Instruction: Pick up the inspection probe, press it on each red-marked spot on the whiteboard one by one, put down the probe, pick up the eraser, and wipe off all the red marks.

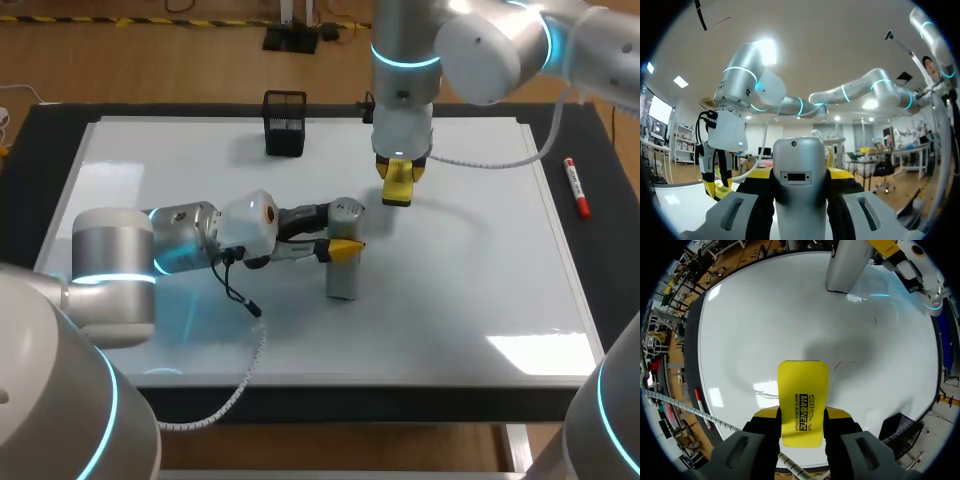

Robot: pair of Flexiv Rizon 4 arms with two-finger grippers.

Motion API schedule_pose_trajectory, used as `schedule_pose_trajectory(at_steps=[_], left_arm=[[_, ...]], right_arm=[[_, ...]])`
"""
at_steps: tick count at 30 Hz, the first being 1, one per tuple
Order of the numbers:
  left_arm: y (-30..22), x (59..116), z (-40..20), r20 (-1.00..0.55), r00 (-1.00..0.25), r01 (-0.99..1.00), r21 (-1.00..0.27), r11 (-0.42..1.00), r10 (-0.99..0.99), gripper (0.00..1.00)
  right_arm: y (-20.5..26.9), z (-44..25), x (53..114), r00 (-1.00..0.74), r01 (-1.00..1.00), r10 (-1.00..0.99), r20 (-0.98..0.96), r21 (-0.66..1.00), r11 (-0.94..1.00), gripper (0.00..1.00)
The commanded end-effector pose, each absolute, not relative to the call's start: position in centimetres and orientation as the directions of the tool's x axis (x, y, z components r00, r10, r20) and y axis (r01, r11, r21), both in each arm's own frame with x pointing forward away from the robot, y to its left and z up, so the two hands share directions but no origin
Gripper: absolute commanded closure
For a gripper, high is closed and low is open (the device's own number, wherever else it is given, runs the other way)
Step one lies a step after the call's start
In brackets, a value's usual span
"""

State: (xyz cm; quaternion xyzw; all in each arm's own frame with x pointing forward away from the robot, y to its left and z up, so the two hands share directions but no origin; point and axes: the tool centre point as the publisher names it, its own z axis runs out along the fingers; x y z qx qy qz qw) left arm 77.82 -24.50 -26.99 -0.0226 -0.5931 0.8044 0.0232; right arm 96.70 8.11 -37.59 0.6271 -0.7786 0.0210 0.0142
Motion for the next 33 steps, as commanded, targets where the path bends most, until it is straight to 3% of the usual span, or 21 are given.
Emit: schedule_pose_trajectory(at_steps=[1,15,33], left_arm=[[-24.5,78.0,-27.3,-0.005,-0.998,-0.015,-0.957,-0.29,0.068,1.0],[-23.7,78.7,-25.5,-0.015,-0.997,-0.011,-0.946,-0.323,0.076,1.0],[-16.2,82.8,-21.8,-0.04,-0.999,0.042,-0.941,-0.335,-0.012,1.0]], right_arm=[[8.0,-37.5,96.7,-0.212,-0.977,-0.976,0.05,-0.017,0.211,1.0],[8.0,-37.5,96.7,-0.212,-0.977,-0.976,0.05,-0.017,0.211,1.0],[8.0,-37.5,96.7,-0.212,-0.977,-0.976,0.05,-0.017,0.211,1.0]])
